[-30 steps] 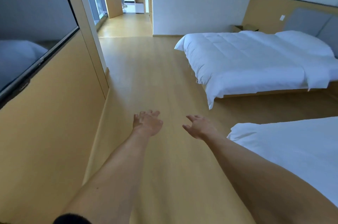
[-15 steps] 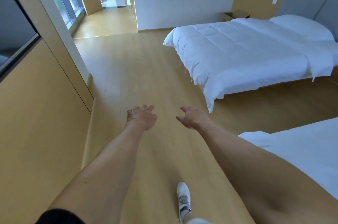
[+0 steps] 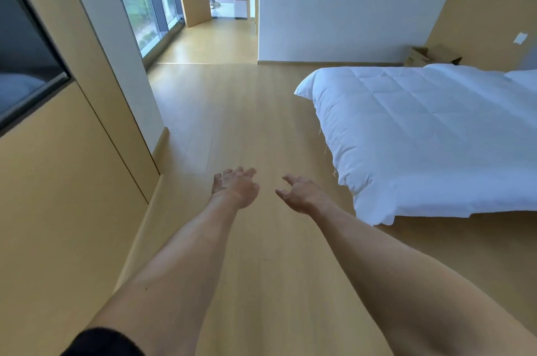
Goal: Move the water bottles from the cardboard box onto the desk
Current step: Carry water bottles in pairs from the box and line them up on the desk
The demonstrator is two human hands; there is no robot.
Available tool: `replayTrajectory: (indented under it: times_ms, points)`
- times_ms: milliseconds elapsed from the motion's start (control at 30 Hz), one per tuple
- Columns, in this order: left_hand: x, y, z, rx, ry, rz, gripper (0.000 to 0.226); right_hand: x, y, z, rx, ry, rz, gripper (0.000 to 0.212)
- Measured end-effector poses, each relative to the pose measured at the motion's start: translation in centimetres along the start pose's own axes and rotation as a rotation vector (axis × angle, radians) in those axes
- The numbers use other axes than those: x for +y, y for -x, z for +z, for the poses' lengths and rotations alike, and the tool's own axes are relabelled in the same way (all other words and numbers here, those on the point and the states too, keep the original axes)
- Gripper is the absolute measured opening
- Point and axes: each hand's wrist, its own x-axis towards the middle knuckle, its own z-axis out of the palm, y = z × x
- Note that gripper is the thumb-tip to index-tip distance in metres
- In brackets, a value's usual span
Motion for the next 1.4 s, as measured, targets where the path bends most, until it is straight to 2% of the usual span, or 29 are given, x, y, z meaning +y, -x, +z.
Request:
replayTrajectory:
  times_ms: [267,733,967,1400]
  points:
    - [-0.6,-17.1,-3.0,0.012,-0.012,0.037,0.049,-0.1,-15.8,-4.6,0.012,-0.045,0.024,0.061]
    - [-0.8,-49.5,-11.6,-0.021,-0.065,0.240,0.050,-1.1,-43.9,-15.9,0.060,-0.012,0.193,0.062]
    - [1.1,-62.8,-13.1,-0.062,-0.065,0.231,0.052,1.5,-56.5,-19.4,0.052,-0.061,0.233,0.065]
    - [6.1,-89.7,-21.7,0.009,-0.012,0.103,0.050,4.5,-85.5,-31.3,0.026,-0.042,0.072,0.063]
